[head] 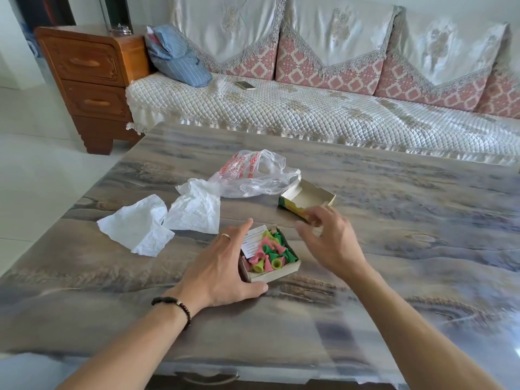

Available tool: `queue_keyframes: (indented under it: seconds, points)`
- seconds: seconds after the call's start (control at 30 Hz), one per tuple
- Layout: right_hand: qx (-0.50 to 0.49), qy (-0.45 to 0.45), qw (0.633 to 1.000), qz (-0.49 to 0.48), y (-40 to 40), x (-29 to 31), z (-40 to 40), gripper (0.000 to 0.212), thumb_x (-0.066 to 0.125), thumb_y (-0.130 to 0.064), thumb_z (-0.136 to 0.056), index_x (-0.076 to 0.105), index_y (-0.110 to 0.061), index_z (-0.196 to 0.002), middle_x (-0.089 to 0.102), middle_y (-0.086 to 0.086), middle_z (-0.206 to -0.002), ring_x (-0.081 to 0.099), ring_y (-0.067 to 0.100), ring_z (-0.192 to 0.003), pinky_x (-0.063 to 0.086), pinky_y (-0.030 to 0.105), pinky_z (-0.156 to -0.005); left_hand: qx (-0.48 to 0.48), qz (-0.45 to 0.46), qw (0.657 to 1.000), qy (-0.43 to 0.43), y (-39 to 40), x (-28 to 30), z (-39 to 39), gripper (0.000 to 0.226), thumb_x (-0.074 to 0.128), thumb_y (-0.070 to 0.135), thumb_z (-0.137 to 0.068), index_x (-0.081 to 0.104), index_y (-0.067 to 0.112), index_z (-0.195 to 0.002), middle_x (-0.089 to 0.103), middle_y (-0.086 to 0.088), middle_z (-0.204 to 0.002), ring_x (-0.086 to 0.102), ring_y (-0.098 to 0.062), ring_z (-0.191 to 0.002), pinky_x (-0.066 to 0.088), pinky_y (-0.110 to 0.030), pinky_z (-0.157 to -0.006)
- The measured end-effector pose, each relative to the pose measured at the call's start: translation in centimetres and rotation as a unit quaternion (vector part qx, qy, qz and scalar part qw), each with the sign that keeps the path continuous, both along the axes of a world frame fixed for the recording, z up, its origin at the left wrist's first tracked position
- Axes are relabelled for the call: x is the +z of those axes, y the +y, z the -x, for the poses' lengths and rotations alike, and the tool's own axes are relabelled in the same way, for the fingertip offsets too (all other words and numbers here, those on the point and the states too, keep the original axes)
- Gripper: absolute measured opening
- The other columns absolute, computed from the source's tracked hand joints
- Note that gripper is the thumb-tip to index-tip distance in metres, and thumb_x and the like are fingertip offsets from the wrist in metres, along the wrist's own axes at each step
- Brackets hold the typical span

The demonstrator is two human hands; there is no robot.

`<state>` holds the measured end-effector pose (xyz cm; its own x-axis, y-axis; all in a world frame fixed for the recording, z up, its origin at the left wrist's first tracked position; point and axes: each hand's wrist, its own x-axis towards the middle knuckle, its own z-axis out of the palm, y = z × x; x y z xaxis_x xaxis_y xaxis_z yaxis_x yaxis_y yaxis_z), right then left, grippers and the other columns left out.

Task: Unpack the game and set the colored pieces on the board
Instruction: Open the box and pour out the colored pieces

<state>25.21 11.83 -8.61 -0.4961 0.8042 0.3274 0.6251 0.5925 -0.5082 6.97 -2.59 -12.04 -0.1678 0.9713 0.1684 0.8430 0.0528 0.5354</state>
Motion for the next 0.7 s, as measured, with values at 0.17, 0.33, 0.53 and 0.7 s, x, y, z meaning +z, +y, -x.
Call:
queue_keyframes:
  seconds: [0.17,0.33,0.53,0.7]
  points:
    - [0.154,-0.151,0.965,-0.147,-3.2,-0.6,3.6,0.047,0.042,-0.057,-0.087,0.058,-0.024,-0.117,0.058,-0.005,-0.103,0.053,0.018,-0.097,0.046,0.034,-0.081,0.001,-0.002,1.0,-0.006,0.1,0.0,0.1,0.121,0.07,0.067,-0.058,-0.003,0.035,-0.15,0.033,0.01,-0.147,0.033,-0.012,-0.132,0.036,-0.026,-0.104]
    - [0.172,-0.168,0.953,-0.186,-2.4,-1.2,4.6,0.031,0.042,-0.044,-0.094,0.055,-0.017,-0.085,0.05,-0.003,-0.085,0.053,0.021,-0.074,0.045,0.036,-0.06,-0.003,-0.031,0.999,0.015,0.0,0.0,0.1,0.098,0.071,0.063,-0.063,0.025,0.031,-0.143,0.039,0.012,-0.136,0.038,-0.01,-0.126,0.034,-0.02,-0.098]
    - [0.156,-0.123,0.967,-0.156,-2.0,-1.1,5.1,0.038,0.046,-0.03,-0.094,0.04,-0.012,-0.062,0.042,-0.003,-0.063,0.044,0.025,-0.048,0.041,0.038,-0.045,-0.01,-0.041,0.999,0.021,0.1,0.0,0.1,0.092,0.07,0.065,-0.064,0.029,0.033,-0.14,0.039,0.013,-0.134,0.038,-0.007,-0.123,0.035,-0.021,-0.096]
    - [0.023,0.043,0.999,-0.007,-1.3,-0.3,4.6,0.049,0.053,-0.028,-0.094,0.038,-0.007,-0.052,0.035,-0.004,-0.045,0.026,0.01,-0.042,0.025,0.025,-0.043,-0.009,-0.038,0.999,0.037,0.1,0.1,0.1,0.094,0.067,0.068,-0.066,0.028,0.03,-0.143,0.038,0.012,-0.136,0.038,-0.009,-0.124,0.037,-0.023,-0.096]
